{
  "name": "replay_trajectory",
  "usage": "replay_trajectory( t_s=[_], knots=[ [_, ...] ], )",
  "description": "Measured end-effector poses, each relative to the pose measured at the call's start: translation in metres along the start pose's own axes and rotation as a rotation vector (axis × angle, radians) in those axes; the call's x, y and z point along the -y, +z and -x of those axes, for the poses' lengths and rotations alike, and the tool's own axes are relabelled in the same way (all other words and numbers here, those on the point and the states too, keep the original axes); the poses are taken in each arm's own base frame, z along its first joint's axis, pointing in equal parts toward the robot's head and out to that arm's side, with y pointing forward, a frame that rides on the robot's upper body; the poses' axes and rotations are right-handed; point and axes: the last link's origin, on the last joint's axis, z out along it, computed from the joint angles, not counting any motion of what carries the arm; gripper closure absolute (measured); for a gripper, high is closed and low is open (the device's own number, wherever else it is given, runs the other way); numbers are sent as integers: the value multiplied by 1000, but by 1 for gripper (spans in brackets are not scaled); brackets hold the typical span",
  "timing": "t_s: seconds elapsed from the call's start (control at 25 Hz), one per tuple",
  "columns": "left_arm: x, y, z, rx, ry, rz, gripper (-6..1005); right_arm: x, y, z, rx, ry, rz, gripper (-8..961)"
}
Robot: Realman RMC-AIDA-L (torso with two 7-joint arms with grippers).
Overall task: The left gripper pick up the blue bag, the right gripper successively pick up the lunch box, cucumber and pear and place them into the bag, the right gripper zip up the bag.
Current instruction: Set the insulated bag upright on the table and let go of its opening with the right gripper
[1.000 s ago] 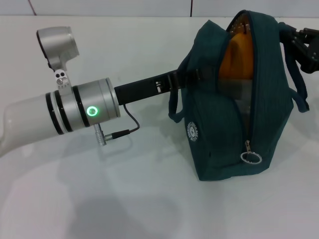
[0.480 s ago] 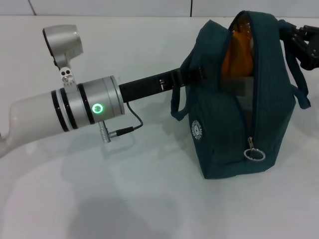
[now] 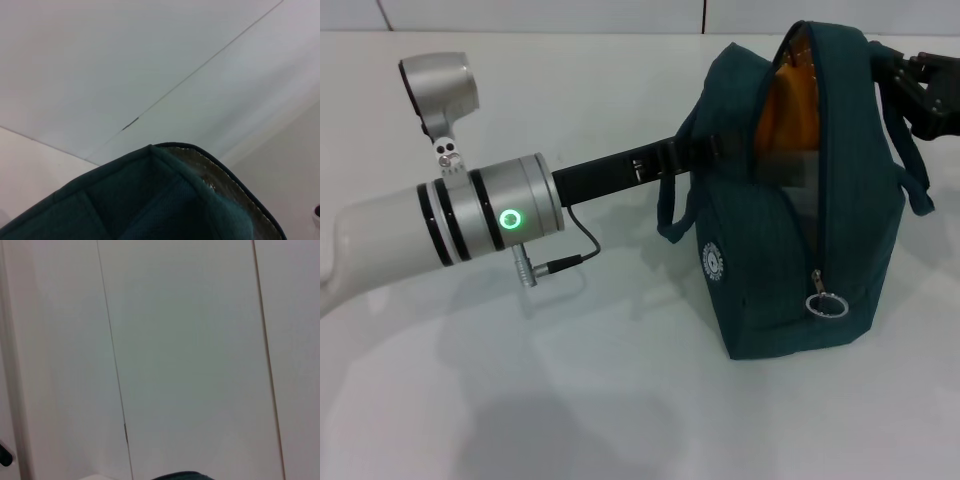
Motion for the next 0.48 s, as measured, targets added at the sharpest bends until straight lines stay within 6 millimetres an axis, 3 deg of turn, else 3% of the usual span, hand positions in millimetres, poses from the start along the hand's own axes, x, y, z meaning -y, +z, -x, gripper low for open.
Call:
replay_trajectory(
  t_s=[0.48],
  knots=[
    [-2, 2, -4, -13, 8, 8, 944, 4, 9, 5, -5, -27, -10, 839]
  ],
)
